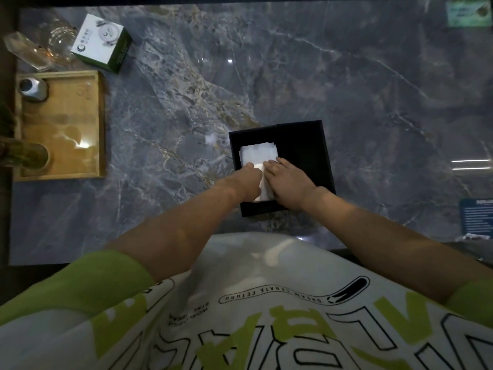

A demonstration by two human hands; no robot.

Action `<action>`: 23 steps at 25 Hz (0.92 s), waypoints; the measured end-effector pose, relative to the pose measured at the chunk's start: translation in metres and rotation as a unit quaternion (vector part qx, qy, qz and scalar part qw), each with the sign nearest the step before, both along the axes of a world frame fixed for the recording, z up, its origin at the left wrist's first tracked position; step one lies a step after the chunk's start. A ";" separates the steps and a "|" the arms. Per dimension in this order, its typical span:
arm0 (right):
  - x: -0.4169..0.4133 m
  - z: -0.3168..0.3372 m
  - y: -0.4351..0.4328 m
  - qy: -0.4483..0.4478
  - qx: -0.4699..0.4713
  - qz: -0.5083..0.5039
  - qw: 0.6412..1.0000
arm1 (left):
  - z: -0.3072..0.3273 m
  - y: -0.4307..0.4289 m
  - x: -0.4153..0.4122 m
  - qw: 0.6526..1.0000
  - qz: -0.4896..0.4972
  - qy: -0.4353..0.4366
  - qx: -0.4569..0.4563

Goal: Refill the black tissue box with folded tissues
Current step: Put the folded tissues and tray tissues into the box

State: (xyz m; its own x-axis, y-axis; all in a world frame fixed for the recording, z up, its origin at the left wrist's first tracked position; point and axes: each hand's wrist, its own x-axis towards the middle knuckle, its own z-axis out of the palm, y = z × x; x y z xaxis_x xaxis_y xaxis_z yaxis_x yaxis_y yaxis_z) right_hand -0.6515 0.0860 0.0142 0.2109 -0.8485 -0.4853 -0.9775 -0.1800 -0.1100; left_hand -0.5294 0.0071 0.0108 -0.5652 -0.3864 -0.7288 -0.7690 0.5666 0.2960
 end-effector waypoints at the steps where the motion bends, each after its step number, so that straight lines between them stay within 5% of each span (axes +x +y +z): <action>1: -0.003 0.002 0.001 -0.037 -0.011 -0.018 0.999 | 0.001 -0.001 0.004 0.999 0.033 0.039 0.001; 3: -0.011 0.006 0.005 -0.128 -0.028 -0.071 0.989 | 0.004 0.000 0.016 0.982 0.119 0.148 0.015; 7: -0.032 0.007 0.021 -0.260 -0.087 -0.260 0.926 | 0.004 0.009 0.049 0.875 0.315 0.365 -0.043; 11: -0.057 -0.001 0.037 -0.272 -0.167 -0.476 0.819 | -0.015 0.010 0.063 0.767 0.549 0.323 0.080; 13: -0.070 -0.011 0.040 -0.268 -0.143 -0.575 0.760 | -0.021 0.008 0.060 0.679 0.650 0.277 0.199; 15: -0.076 -0.019 0.045 -0.299 -0.092 -0.658 0.685 | -0.019 0.009 0.057 0.630 0.679 0.256 0.276; 23: -0.076 -0.002 0.062 -0.433 -0.075 -0.729 0.526 | -0.017 0.012 0.056 0.620 0.660 0.266 0.331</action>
